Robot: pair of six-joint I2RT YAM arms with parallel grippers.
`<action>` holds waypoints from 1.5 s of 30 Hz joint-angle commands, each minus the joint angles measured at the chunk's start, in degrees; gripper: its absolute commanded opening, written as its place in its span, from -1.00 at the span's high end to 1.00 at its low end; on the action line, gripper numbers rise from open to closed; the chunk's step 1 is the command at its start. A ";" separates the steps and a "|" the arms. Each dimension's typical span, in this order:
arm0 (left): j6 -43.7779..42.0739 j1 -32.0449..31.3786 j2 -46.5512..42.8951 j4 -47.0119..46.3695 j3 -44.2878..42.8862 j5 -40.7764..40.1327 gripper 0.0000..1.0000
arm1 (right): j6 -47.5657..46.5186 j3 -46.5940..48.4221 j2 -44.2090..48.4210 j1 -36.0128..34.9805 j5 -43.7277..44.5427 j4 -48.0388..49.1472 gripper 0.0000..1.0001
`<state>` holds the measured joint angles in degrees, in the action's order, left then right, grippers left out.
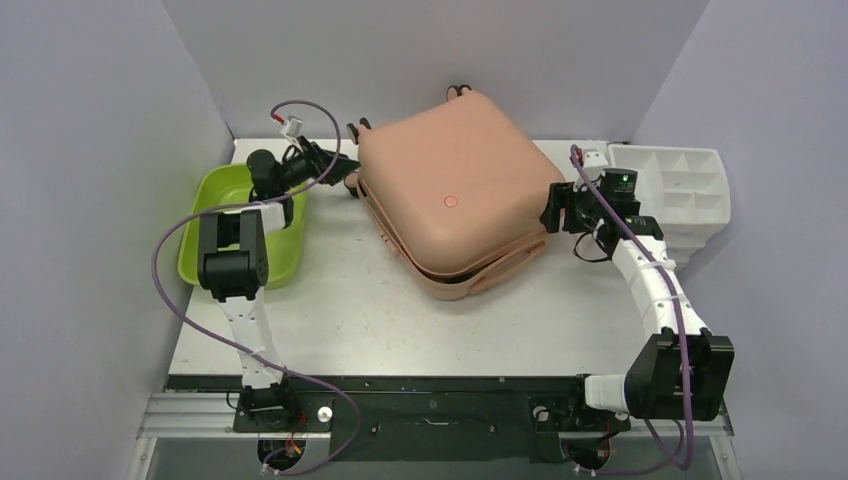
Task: Open, take out, and arrange the luggage
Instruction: Rotate the luggage at the center of the board.
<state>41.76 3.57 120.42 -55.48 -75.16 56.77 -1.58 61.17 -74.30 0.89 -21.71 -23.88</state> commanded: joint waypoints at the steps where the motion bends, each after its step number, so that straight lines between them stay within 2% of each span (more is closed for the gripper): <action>1: 7.83 -1.17 4.77 -12.38 -2.89 3.03 -0.93 | 3.47 1.82 -5.20 1.82 -4.35 2.71 -0.26; 9: 4.05 -3.13 6.26 -10.47 -1.14 2.83 -0.93 | -1.66 6.13 -6.96 2.81 -2.38 -4.66 -0.25; 22: 1.12 -6.08 2.08 -11.17 10.34 4.86 -0.99 | -0.44 14.45 -18.73 0.73 -0.76 -3.56 -0.25; 24: -0.10 -6.55 1.24 -9.90 11.53 5.05 -0.99 | -0.37 15.92 -20.42 0.10 -0.78 -3.48 -0.25; 29: -2.94 -7.92 -1.81 -6.72 15.15 5.19 -0.86 | -0.76 19.96 -23.63 -0.53 -0.49 -3.49 -0.25; 36: -11.18 -11.54 -8.65 3.36 21.27 4.20 -0.82 | -1.00 26.93 -29.38 -0.56 -0.31 -3.52 -0.25; 42: -6.23 -9.75 -12.01 -2.51 22.53 1.93 -0.89 | 0.99 28.10 -30.22 -0.53 -0.07 -3.38 -0.26; 45: 0.69 -7.03 -12.32 -7.24 20.68 1.94 -0.89 | 1.54 26.19 -28.85 -0.35 0.09 -2.80 -0.26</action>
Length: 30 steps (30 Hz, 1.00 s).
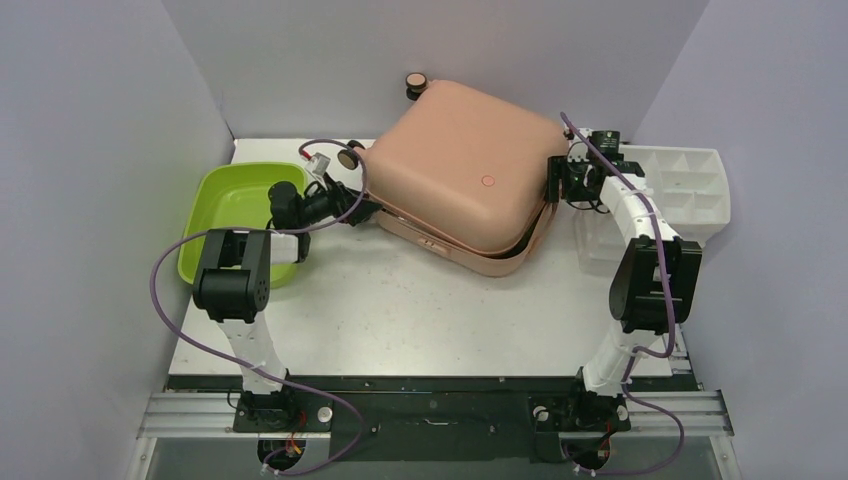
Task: Open, take out, and arrange the luggage
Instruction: Rotate the luggage at the center of the board.
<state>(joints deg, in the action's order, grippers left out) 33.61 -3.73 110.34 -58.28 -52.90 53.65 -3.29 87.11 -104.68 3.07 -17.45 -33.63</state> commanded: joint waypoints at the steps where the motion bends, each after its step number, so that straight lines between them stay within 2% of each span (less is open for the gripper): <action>1: 10.47 0.77 -2.46 -7.06 -1.84 5.57 -0.89 | 3.27 -0.15 2.32 -2.39 -4.21 7.06 -0.26; 4: 18.17 2.57 -5.06 -12.42 -2.70 7.71 -0.89 | 3.29 -1.54 3.89 -1.77 -4.60 7.13 -0.26; 8: 22.18 3.36 -10.96 -16.10 -4.40 10.66 -0.90 | 3.29 -3.00 5.26 -1.37 -4.53 7.46 -0.26; 10: 18.39 3.44 -13.90 -10.75 -6.59 10.15 -0.93 | 3.29 -3.79 5.65 -1.22 -4.48 7.77 -0.26; 11: 12.37 4.29 -14.84 -7.52 -7.60 8.82 -0.94 | 3.29 -4.10 5.82 -1.22 -4.50 7.91 -0.26; 12: 8.46 5.05 -16.40 1.47 -10.30 6.40 -0.99 | 3.29 -4.72 6.01 -1.16 -4.45 8.19 -0.26; 13: -0.33 5.20 -16.96 6.54 -11.74 4.72 -0.95 | 3.29 -5.34 6.08 -1.10 -4.28 8.35 -0.26; 14: -4.27 5.08 -17.10 13.95 -15.11 1.99 -0.94 | 3.95 -5.62 6.16 -1.13 -4.18 8.42 -0.26; 15: -9.83 4.81 -16.53 16.47 -16.92 0.98 -0.93 | 4.60 -6.23 6.20 -1.13 -4.06 8.69 -0.26; 17: -11.30 4.87 -12.87 20.83 -22.61 -0.84 -0.93 | 4.86 -7.47 6.43 -1.16 -4.12 9.25 -0.26; 23: -5.73 4.27 2.59 18.86 -35.26 -0.65 -0.93 | 4.48 -12.12 7.76 -1.16 -6.69 11.68 -0.26; 30: 0.39 1.95 12.80 15.14 -43.90 1.95 -0.93 | 7.05 -15.86 8.92 -1.22 -8.97 13.28 -0.26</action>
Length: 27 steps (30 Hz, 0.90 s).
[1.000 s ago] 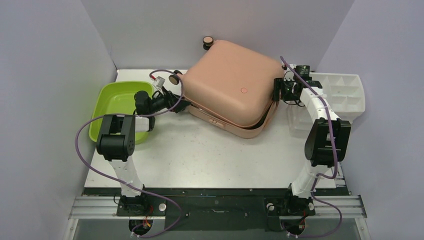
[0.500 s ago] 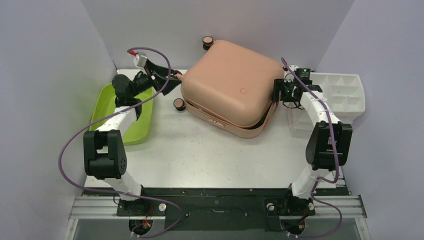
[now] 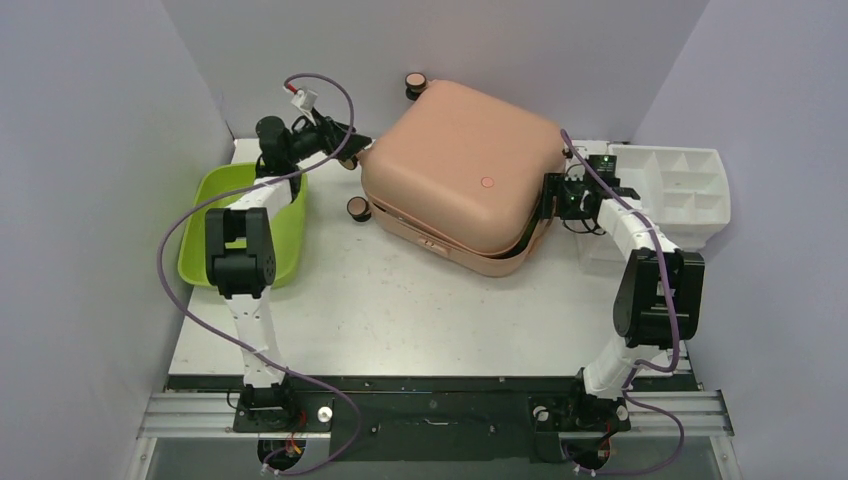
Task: Open, take out, and arrange the luggage
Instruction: Rotate the luggage at the center of the board.
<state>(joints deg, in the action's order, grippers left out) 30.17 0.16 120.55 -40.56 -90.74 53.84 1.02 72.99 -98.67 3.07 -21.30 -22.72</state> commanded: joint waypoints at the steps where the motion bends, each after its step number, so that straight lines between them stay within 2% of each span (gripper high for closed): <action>1: 5.42 -2.26 4.21 -3.58 -7.25 2.25 -0.93 | 3.31 -2.36 2.90 -1.33 -4.27 2.52 -0.25; 7: 14.64 -3.69 8.73 -12.85 -7.75 8.83 -0.93 | 1.51 0.39 0.03 -2.26 -1.02 -3.10 -0.07; 11: 24.77 -4.26 9.83 -24.28 -4.50 12.80 -0.93 | -0.43 3.57 -2.37 -3.46 -1.98 -8.94 0.30; 13: 28.65 -4.29 9.39 -28.87 -1.79 14.13 -0.93 | -2.44 4.36 -2.77 -4.92 -2.31 -10.86 0.39; 21: 34.48 -4.29 4.06 -38.81 11.49 18.61 -0.93 | -7.45 3.98 -4.09 -8.41 -3.92 -14.91 0.64; 27: 45.32 -4.37 0.21 -51.05 20.38 20.78 -0.93 | -15.29 4.77 -4.19 -10.02 -6.54 -20.22 0.65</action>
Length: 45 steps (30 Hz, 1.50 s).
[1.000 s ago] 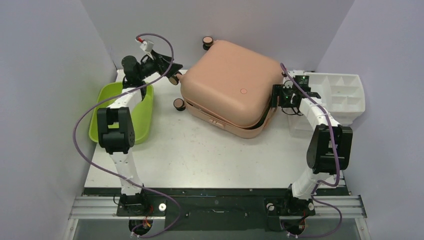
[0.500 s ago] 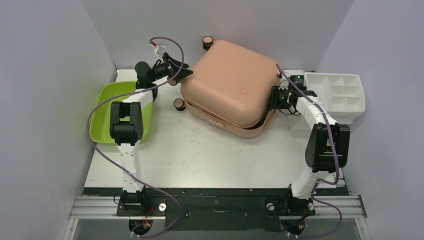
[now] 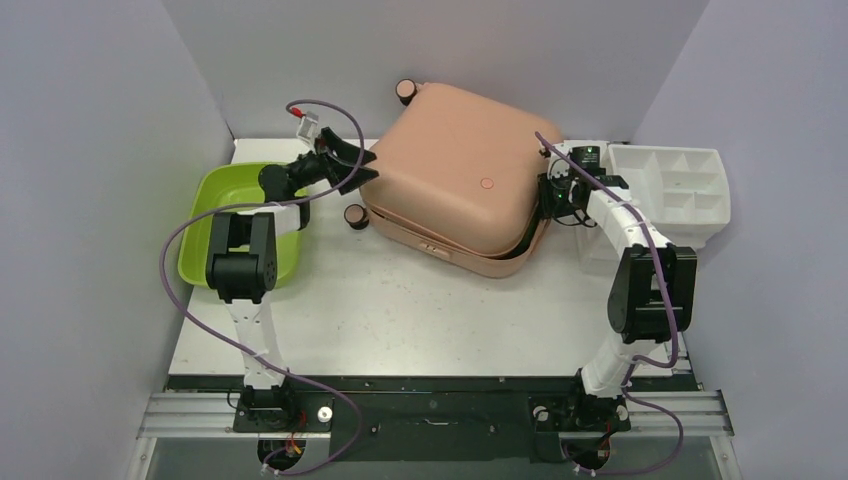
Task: Open, take out, and arrange the luggage
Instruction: Rotate the luggage at the center of the board.
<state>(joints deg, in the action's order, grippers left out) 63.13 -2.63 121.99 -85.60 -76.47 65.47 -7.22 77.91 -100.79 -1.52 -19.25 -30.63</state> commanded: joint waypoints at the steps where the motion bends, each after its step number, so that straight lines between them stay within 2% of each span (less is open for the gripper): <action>1: 12.98 -1.58 -2.46 -7.76 7.10 9.43 -0.93 | -7.69 0.04 -2.22 -5.52 -9.00 -12.81 0.65; 8: 10.85 -2.11 -8.96 -8.79 18.41 10.48 -0.93 | -14.83 3.44 -5.06 -6.31 -9.72 -16.25 0.65; 16: 9.97 -1.36 -15.18 -8.81 22.58 9.91 -0.93 | -18.66 4.48 -6.35 -7.04 -8.90 -18.53 0.62; 19: 6.91 0.51 -18.47 -4.89 22.15 8.25 -0.93 | -17.91 4.18 -4.51 -6.74 -8.17 -19.16 0.21; 20: 4.81 0.78 -20.07 -0.37 22.28 7.63 -0.93 | -17.87 4.09 -2.98 -6.65 -8.13 -19.27 0.07; 21: -0.89 1.05 -20.85 2.89 22.58 7.38 -0.93 | -17.77 4.07 -2.12 -6.43 -8.12 -19.50 0.01; 22: -4.81 0.96 -22.40 11.64 22.72 6.53 -0.93 | -17.75 4.13 -0.21 -6.32 -8.15 -19.70 -0.08; 23: -13.13 0.74 -23.06 16.50 22.84 5.99 -0.93 | -17.61 4.54 0.68 -6.15 -8.28 -20.21 -0.10; 24: -17.17 0.05 -24.20 26.42 22.76 5.33 -0.93 | -17.67 4.76 2.46 -6.01 -8.40 -20.54 -0.13; 25: -25.56 -0.37 -24.71 31.32 22.10 5.35 -0.93 | -17.74 5.38 3.33 -5.64 -9.07 -21.32 -0.15; 26: -29.93 -1.26 -25.63 40.54 21.60 5.67 -0.93 | -17.83 5.66 4.95 -5.44 -9.41 -21.71 -0.17; 27: -41.19 -1.60 -26.22 46.51 19.77 5.83 -0.93 | -18.16 6.26 5.76 -4.97 -10.00 -22.51 -0.18; 28: -48.69 -2.36 -27.06 62.49 18.32 5.50 -0.93 | -18.39 6.90 7.16 -4.41 -10.50 -22.96 -0.19; 29: -65.26 -2.89 -27.33 82.22 13.55 3.97 -0.93 | -18.89 7.21 8.39 -4.13 -10.79 -24.10 -0.20; 30: -75.80 -4.24 -26.98 94.24 10.11 2.65 -0.93 | -19.10 7.95 8.89 -3.41 -11.14 -24.64 -0.21; 31: -96.82 -5.24 -25.58 105.21 3.36 0.76 -0.93 | -19.53 8.35 9.86 -3.01 -11.33 -25.79 -0.21; 32: -105.68 -7.40 -24.57 124.28 -0.03 -3.72 -0.93 | -19.72 9.05 10.32 -2.16 -11.62 -26.65 -0.22; 33: -118.46 -8.32 -22.69 135.85 -5.17 -7.76 -0.93 | -19.74 9.38 11.34 -1.64 -11.79 -26.97 -0.22; 35: -127.75 -10.15 -21.57 141.72 -8.47 -12.12 -0.93 | -19.61 10.09 12.81 -0.17 -12.62 -27.39 -0.24; 38: -134.34 -11.83 -21.85 140.92 -7.65 -17.14 -0.93 | -18.52 10.22 14.99 1.28 -14.75 -26.36 -0.25; 42: -143.66 -13.83 -20.65 144.87 -8.77 -23.73 -0.97 | -16.94 8.75 17.92 3.23 -16.82 -24.47 -0.25; 45: -145.82 -14.27 -19.78 144.06 -8.59 -26.64 -0.99 | -15.99 7.31 19.63 3.26 -18.07 -23.32 -0.26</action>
<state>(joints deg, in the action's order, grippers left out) -69.19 -16.64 101.19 52.05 -83.29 45.60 -24.69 86.26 -84.29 1.78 -33.32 -56.49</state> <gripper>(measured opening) 0.993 0.628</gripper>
